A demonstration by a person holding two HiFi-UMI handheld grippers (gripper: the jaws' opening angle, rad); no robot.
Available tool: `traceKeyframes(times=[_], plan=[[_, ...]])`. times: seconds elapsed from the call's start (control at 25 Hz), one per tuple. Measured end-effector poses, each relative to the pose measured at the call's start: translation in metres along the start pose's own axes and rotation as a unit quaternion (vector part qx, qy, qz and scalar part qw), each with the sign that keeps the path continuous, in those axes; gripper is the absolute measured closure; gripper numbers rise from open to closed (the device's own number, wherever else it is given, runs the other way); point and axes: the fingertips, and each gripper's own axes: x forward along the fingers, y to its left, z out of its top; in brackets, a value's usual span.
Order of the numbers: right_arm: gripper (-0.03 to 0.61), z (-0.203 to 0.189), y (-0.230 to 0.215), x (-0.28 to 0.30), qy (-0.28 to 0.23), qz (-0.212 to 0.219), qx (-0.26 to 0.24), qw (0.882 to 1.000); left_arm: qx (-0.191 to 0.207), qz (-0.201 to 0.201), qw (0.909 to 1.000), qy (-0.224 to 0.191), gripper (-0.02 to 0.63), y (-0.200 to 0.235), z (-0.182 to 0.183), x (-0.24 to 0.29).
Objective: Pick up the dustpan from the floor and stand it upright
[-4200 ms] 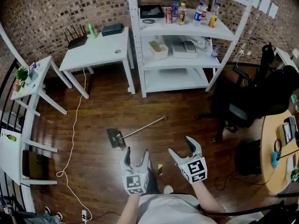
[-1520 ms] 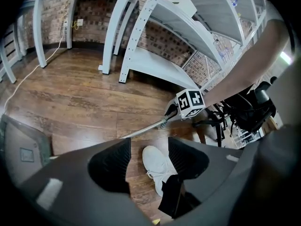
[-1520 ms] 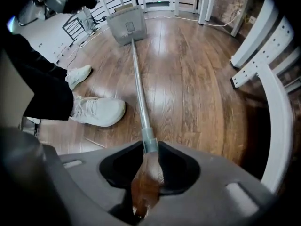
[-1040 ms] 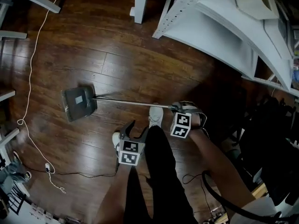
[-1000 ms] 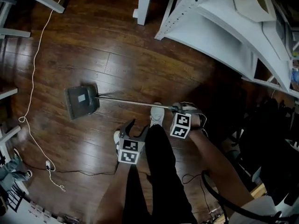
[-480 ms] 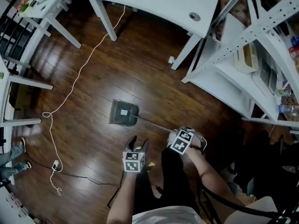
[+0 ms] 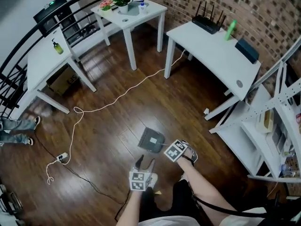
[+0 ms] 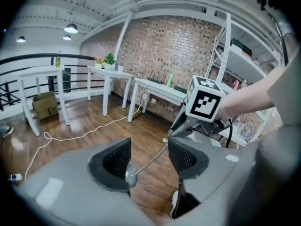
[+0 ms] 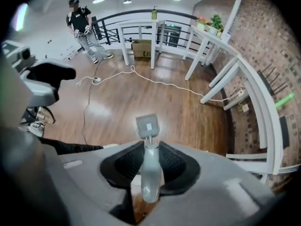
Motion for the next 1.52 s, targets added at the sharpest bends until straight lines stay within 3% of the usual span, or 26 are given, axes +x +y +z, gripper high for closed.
traceKeyframes(times=[0.16, 0.28, 0.4, 0.52, 0.64, 0.8, 1.0, 1.12, 1.32, 1.52], plan=[[0.495, 0.062, 0.006, 0.005, -0.042, -0.009, 0.015, 0.999, -0.04, 0.043, 0.9979, -0.027, 0.345, 0.054, 0.005, -0.058], [0.41, 0.082, 0.015, -0.005, -0.068, -0.039, -0.021, 0.997, -0.062, 0.059, 0.9951, -0.048, 0.345, 0.077, 0.01, -0.095], [0.356, 0.1, 0.026, -0.037, -0.112, -0.076, -0.026, 0.99, -0.054, 0.062, 0.9936, -0.077, 0.345, 0.096, 0.028, -0.122], [0.331, 0.112, 0.043, -0.095, -0.182, -0.096, 0.021, 0.978, -0.028, 0.042, 0.9928, -0.108, 0.345, 0.096, 0.061, -0.139], [0.33, 0.099, 0.065, -0.157, -0.26, -0.1, 0.082, 0.957, 0.0, 0.002, 0.9916, -0.129, 0.344, 0.071, 0.09, -0.148], [0.33, 0.081, 0.087, -0.231, -0.367, -0.1, 0.154, 0.912, 0.047, -0.041, 0.9852, -0.16, 0.344, 0.036, 0.128, -0.155], [0.33, 0.064, 0.118, -0.319, -0.472, -0.11, 0.166, 0.859, 0.087, -0.053, 0.9714, -0.215, 0.345, -0.011, 0.164, -0.183], [0.33, 0.042, 0.135, -0.352, -0.503, -0.129, 0.15, 0.841, 0.109, -0.05, 0.9622, -0.244, 0.347, -0.045, 0.169, -0.207], [0.33, -0.025, 0.169, -0.404, -0.541, -0.141, 0.158, 0.814, 0.101, -0.061, 0.9536, -0.277, 0.351, -0.127, 0.158, -0.268], [0.33, -0.102, 0.202, -0.452, -0.587, -0.143, 0.169, 0.779, 0.112, -0.029, 0.9442, -0.308, 0.365, -0.199, 0.126, -0.331]])
